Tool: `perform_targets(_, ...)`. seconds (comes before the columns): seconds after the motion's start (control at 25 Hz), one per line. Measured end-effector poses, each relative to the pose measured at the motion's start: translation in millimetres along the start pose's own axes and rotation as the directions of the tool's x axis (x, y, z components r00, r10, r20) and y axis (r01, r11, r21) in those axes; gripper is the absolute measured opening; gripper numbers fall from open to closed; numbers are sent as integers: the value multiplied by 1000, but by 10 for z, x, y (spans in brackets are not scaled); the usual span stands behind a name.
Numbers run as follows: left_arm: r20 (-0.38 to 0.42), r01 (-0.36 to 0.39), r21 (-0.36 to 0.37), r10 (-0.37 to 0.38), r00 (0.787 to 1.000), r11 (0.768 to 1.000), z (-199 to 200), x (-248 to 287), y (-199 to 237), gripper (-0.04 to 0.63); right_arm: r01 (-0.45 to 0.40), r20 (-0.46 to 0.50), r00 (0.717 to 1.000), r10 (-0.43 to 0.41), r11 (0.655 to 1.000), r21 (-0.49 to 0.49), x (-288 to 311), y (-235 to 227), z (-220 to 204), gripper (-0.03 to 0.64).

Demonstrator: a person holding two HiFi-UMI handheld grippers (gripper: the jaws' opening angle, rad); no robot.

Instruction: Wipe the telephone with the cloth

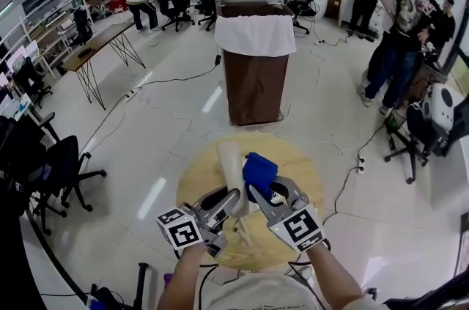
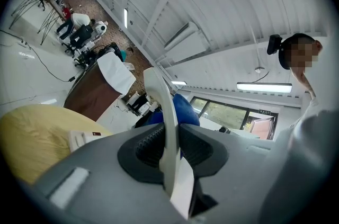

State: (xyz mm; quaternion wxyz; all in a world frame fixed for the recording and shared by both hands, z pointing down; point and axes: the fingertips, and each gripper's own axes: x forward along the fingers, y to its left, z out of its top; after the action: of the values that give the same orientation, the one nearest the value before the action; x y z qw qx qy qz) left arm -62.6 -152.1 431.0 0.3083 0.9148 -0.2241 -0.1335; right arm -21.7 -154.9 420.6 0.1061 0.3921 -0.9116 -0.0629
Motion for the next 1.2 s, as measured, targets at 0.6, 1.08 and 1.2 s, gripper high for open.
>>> perform_targets(0.6,62,-30,-11,30,998,999,151,168,-5,81,-27,-77,997,31,999,44,-302,210,-417,63)
perform_targets(1.08,51,-14,-80,18,999,997,69,208,60,80,-17,-107,994,29,993,119,-352,293,-714,63)
perform_targets(1.2,54,26,-90,-21,998,996,59,223,-64,80,-29,-99,994,53,973,230,-355,268,-897,63)
